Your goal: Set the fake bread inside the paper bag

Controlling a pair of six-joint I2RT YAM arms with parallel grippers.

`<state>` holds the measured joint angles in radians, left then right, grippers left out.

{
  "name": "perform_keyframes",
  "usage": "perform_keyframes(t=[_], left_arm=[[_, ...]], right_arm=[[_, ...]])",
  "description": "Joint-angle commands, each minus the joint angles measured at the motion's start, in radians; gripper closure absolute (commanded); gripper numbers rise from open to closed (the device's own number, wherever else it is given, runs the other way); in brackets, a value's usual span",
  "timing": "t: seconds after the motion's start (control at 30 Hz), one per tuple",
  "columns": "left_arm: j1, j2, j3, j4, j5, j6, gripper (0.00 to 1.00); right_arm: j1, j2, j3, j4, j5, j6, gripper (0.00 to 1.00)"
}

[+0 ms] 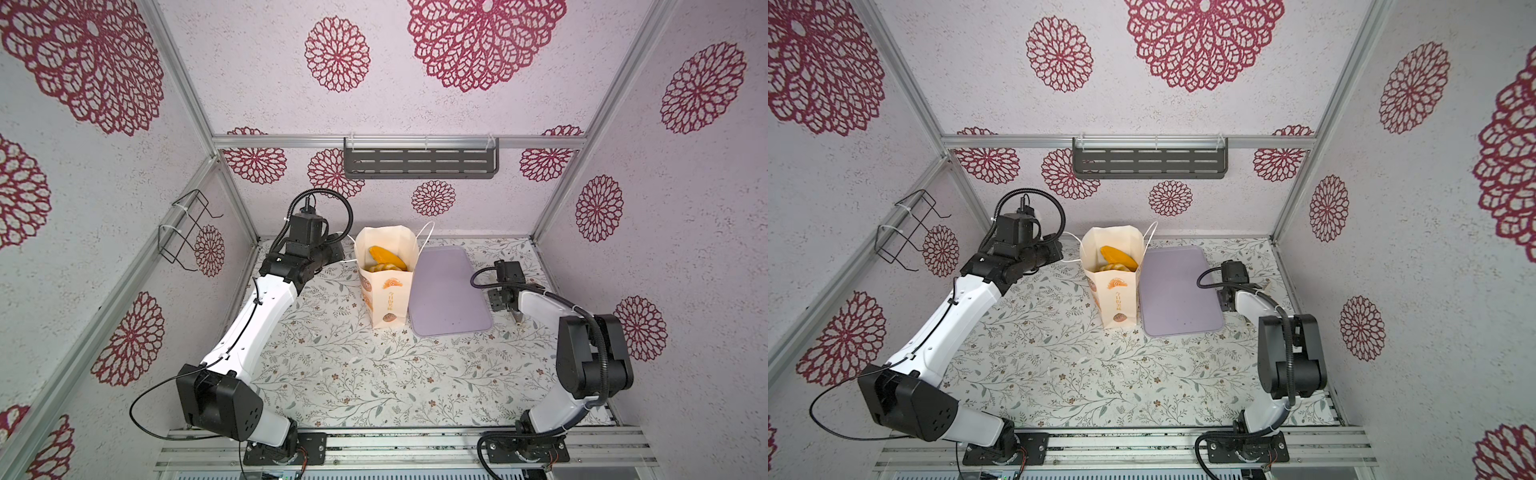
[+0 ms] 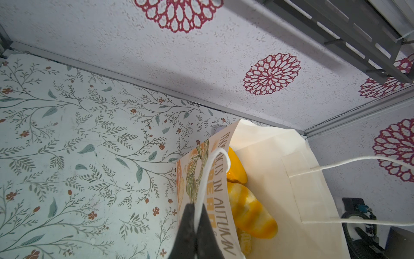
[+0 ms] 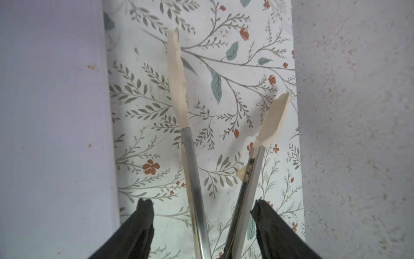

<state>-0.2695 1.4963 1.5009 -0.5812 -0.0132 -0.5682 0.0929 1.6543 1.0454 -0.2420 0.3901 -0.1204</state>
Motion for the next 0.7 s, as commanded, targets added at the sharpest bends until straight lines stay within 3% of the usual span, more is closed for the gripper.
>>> perform_keyframes(t=[0.0,0.13,0.17,0.33,0.37,0.4,0.5,0.67], left_arm=[[0.003,-0.015,0.005,0.008,-0.004,0.009,1.00],[0.003,-0.019,0.005,0.007,-0.007,0.003,0.98],[0.003,-0.021,0.005,0.007,-0.008,0.003,0.96],[0.003,-0.035,0.005,0.004,-0.035,0.006,0.83],[0.003,-0.038,0.005,0.003,-0.040,0.007,0.80],[0.003,-0.040,0.005,0.004,-0.043,0.008,0.77],[0.003,-0.047,0.008,0.007,-0.055,0.011,0.64],[0.003,-0.060,0.016,0.003,-0.087,0.002,0.32]], right_arm=[[-0.001,-0.071,0.025,-0.039,-0.057,0.072,0.24],[-0.001,-0.138,0.018,-0.063,-0.104,0.115,0.20],[-0.001,-0.158,0.014,-0.065,-0.123,0.122,0.15],[-0.001,-0.264,-0.031,-0.059,-0.177,0.161,0.11],[-0.002,-0.287,-0.042,-0.057,-0.186,0.167,0.02],[-0.001,-0.307,-0.051,-0.057,-0.193,0.173,0.01],[-0.001,-0.370,-0.086,-0.052,-0.212,0.195,0.01],[-0.001,-0.473,-0.164,-0.019,-0.221,0.228,0.01]])
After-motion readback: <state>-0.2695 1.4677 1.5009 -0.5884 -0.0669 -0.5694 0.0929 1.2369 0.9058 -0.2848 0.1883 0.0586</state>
